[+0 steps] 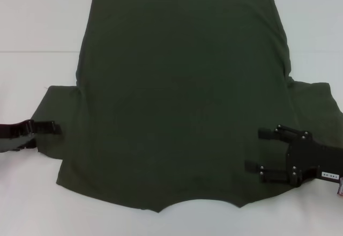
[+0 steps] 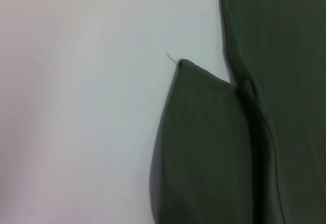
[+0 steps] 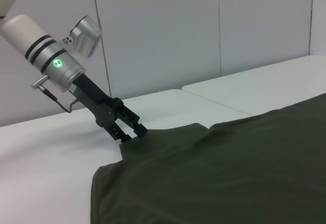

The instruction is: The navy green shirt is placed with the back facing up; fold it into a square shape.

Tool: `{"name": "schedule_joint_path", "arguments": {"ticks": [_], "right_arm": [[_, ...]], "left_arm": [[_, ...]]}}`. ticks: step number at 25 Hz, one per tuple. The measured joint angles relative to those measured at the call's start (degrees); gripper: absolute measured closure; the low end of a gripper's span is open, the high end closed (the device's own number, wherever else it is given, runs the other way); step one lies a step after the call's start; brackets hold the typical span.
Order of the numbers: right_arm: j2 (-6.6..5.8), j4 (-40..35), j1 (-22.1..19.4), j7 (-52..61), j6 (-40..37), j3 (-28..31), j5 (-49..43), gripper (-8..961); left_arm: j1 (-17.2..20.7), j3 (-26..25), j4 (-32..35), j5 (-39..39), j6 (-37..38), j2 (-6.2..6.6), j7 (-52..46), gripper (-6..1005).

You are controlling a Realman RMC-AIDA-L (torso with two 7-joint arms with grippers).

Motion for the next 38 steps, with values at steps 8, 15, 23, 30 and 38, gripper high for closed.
{"name": "schedule_joint_path", "arguments": {"ticks": [8,15,23,30,38], "right_arm": [[0.00,0.1,0.0,-0.1,0.0,0.0,0.0,27],[0.00,0.1,0.0,-0.1,0.0,0.0,0.0,26],[0.00,0.2,0.1,0.0,0.0,0.1,0.2,26],[0.00,0.2,0.1,0.1,-0.1,0.2,0.3,26],[0.00,0.2,0.2,0.1,0.0,0.3,0.4,26]], "left_arm": [[-0.7,0.9,-0.1,0.0,-0.2,-0.42,0.1,99],[-1.0,3.2,0.4,0.1,-1.2,-0.83,0.5,149],[-1.4,5.7,0.6,0.4,-3.6,-1.28,0.1,292],[-1.5,5.7,0.7,0.5,-3.9,-1.18,0.1,552],[-1.2,5.8,1.3,0.1,-4.3,-1.27,0.8,873]]}}
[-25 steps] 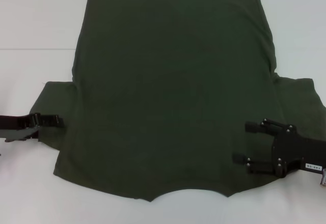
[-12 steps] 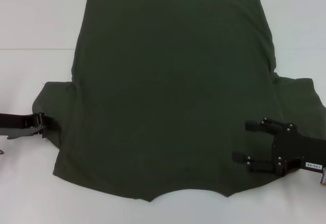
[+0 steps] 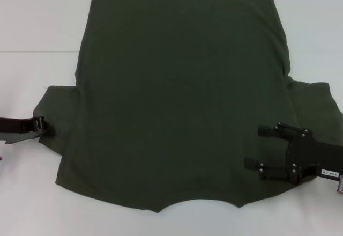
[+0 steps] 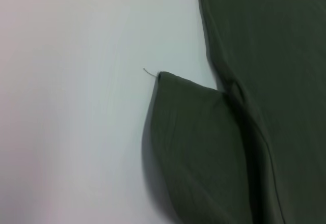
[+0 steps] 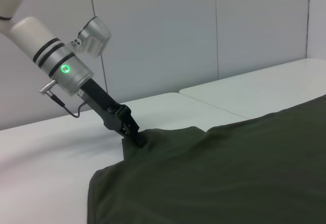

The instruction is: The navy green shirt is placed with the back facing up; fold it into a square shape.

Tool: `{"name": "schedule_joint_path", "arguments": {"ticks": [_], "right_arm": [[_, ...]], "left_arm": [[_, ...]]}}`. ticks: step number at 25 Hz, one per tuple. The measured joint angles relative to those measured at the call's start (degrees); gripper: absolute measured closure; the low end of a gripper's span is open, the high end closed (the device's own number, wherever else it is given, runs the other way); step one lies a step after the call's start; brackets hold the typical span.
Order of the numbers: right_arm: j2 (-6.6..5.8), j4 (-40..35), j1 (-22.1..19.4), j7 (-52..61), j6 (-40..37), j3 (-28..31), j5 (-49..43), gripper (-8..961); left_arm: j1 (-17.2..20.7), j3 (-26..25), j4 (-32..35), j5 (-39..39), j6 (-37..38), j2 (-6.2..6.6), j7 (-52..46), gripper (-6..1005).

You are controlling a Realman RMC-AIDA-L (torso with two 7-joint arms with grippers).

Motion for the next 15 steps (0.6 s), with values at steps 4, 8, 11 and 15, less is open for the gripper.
{"name": "schedule_joint_path", "arguments": {"ticks": [4,8,11,15], "right_arm": [[0.00,0.0,0.0,0.0,0.0,0.2,0.0,26],[0.00,0.0,0.1,0.0,0.1,0.2,0.0,26],[0.00,0.0,0.1,0.0,0.1,0.2,0.0,26],[0.00,0.0,0.1,0.0,-0.1,0.2,0.0,26]], "left_arm": [[0.1,-0.1,0.6,0.0,-0.1,-0.05,1.2,950],[0.7,-0.4,2.1,0.3,-1.0,-0.05,1.3,950],[1.5,-0.4,4.2,0.3,-1.1,0.46,1.0,950],[1.6,-0.5,4.7,0.2,-0.7,1.44,0.5,950]]}}
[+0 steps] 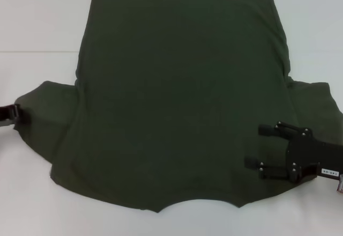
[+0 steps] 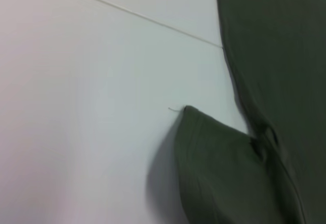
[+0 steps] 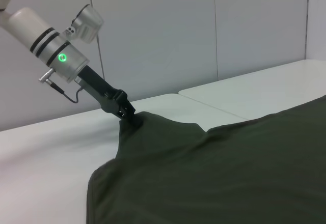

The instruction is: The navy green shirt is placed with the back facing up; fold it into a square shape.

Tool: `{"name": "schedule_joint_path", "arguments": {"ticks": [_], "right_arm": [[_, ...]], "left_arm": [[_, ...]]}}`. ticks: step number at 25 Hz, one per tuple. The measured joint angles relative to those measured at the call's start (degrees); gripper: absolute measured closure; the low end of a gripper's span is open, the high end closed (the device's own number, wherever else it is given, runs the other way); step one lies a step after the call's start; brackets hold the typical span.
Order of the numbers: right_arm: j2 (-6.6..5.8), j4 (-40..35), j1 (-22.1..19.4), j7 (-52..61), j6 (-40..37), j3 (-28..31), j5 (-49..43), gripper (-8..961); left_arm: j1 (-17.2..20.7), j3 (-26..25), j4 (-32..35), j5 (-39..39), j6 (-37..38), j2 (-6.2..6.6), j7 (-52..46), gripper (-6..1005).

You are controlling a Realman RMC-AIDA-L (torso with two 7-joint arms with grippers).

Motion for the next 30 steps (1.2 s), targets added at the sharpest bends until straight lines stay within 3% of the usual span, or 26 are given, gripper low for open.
{"name": "schedule_joint_path", "arguments": {"ticks": [2,11,19,25,30], "right_arm": [[0.00,0.0,0.0,0.0,-0.1,0.0,0.0,26],[0.10,0.0,0.1,0.0,-0.2,0.0,0.0,27],[0.08,0.0,0.1,0.0,-0.1,-0.2,0.0,27],[0.08,0.0,0.3,0.0,0.1,-0.3,0.0,27],[0.09,0.0,0.5,0.0,0.1,-0.4,0.0,27]], "left_arm": [[0.0,0.0,0.4,-0.2,0.6,0.62,-0.7,950],[-1.2,0.1,3.9,0.0,2.9,1.00,-1.7,951],[-2.6,0.3,6.7,-0.4,6.3,0.35,-2.8,951],[-5.4,0.6,8.5,-0.4,10.1,-2.21,-3.5,951],[-7.8,4.1,8.8,-0.2,9.4,-5.66,-3.6,950]]}}
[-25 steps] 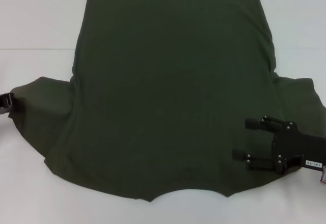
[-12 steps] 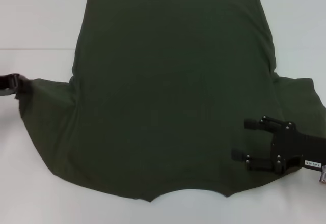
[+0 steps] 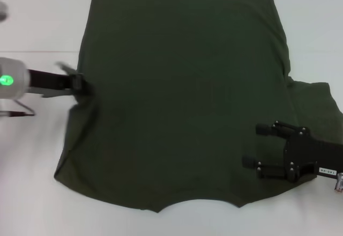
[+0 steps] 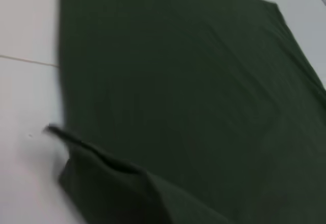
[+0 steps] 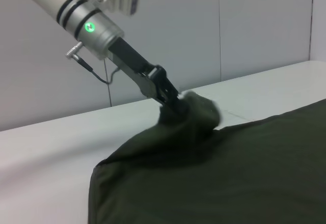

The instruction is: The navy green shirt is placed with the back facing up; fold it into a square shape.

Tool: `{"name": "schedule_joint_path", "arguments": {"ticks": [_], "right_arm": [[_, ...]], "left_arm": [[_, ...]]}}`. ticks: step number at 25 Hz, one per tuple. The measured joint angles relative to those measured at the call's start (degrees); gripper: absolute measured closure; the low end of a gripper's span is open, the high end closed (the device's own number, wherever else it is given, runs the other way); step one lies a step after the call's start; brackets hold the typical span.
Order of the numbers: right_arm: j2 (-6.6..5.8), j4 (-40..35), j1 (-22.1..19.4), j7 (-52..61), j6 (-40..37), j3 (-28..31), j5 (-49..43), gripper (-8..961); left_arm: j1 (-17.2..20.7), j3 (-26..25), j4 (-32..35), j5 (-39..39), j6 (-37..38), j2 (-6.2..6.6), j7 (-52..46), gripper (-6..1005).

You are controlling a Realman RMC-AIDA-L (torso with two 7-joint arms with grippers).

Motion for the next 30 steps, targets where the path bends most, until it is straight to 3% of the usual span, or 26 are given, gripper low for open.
{"name": "schedule_joint_path", "arguments": {"ticks": [6,11,17,20,24,30], "right_arm": [[0.00,0.1,0.0,0.0,-0.2,0.2,0.0,27],[0.00,0.1,-0.1,0.0,-0.3,0.3,0.0,27],[0.00,0.1,-0.1,0.0,-0.3,0.4,0.0,27],[0.00,0.1,-0.1,0.0,-0.4,0.4,0.0,27],[0.00,0.1,-0.2,0.0,-0.7,0.4,0.0,27],[0.09,0.1,-0.5,0.0,-1.2,0.4,0.7,27]], "left_arm": [[-0.4,5.3,-0.9,-0.1,-5.5,-3.87,-1.2,950],[0.0,5.4,-3.7,-0.5,-8.7,-5.08,-1.1,951],[2.0,4.9,-5.0,-5.6,-9.7,-4.72,-0.4,950],[3.8,4.8,-5.2,-12.8,-7.6,-4.14,2.4,873],[4.8,4.8,-9.0,-21.8,-2.8,-2.31,6.4,771],[6.4,4.2,-12.6,-28.5,2.7,-0.15,12.8,630]]}}
